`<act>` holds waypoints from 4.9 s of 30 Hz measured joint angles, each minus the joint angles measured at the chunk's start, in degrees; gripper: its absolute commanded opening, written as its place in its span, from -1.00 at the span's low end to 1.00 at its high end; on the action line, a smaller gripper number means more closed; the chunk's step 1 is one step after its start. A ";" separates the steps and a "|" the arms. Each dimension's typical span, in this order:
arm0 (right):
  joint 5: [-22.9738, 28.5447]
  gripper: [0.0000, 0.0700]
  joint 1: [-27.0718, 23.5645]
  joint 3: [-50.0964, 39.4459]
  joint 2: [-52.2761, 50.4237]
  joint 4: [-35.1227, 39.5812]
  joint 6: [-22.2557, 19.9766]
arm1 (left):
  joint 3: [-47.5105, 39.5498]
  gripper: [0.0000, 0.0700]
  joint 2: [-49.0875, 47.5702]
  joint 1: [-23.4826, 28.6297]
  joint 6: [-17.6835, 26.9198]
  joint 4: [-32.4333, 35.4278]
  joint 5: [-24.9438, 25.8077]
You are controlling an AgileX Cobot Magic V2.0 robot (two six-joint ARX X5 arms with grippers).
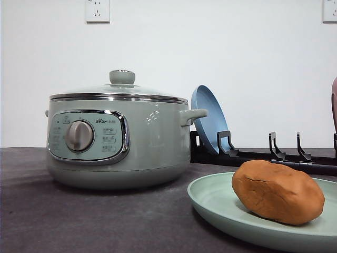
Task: Transfer potato from steamer to green plate
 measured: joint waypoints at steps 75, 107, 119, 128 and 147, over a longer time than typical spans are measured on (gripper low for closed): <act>0.03 -0.96 0.00 0.00 0.00 0.41 -0.12 | -63.80 -1.00 -30.12 28.94 -0.14 50.18 -15.98; 0.03 -0.96 0.00 0.00 0.00 0.41 -0.12 | -63.80 -1.00 -30.12 28.94 -0.17 50.18 -15.98; 4.15 -0.96 -14.02 -3.71 -0.04 7.60 -2.82 | -63.80 -1.00 -30.12 28.94 -0.17 50.17 -16.00; -1.25 -0.96 -30.07 -29.73 -5.00 41.36 -10.82 | -63.80 -1.00 -30.12 28.94 -0.17 50.18 -16.00; 1.51 -0.96 -37.62 -67.47 -23.98 61.16 -11.91 | -63.80 -1.00 -30.12 28.94 -0.17 50.18 -16.06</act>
